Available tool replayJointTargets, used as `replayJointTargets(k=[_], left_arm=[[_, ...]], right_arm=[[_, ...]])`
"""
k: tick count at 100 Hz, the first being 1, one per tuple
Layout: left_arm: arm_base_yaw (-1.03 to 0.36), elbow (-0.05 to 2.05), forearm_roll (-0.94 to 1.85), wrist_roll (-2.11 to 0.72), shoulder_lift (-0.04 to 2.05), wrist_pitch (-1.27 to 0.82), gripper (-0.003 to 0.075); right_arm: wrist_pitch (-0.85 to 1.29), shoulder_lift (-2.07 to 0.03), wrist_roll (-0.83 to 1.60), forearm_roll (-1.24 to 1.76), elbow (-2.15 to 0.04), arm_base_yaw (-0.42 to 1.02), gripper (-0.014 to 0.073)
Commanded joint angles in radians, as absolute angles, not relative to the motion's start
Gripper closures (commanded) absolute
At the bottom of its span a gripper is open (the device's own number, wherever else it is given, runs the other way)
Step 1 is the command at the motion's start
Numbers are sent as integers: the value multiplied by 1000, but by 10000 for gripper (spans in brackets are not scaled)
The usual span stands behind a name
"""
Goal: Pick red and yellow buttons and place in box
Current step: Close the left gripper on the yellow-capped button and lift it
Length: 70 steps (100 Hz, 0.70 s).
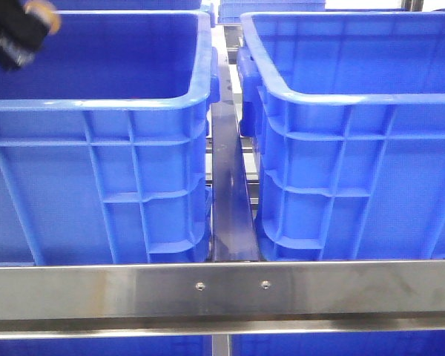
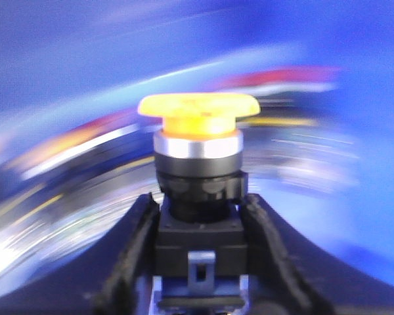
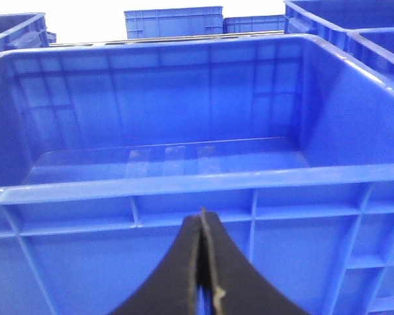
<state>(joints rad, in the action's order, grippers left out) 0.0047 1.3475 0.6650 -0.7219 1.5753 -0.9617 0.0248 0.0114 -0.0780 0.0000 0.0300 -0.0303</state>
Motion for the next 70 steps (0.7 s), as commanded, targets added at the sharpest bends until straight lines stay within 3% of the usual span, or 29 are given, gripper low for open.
replayJointTargets(k=[1,20,70], left_arm=[[-1,1377,869,-909,1504,-1055,543],[-6,1377,1134,-1094,1499,-1263,543],[-306,1377,1161,-1094,1514,-1252,543]], right_arm=[[-51,34,-71,-9,13,-37,662],[-51,34,-71,-9,13,-37,662],[-51,34,-69,-9,13,-37,662]])
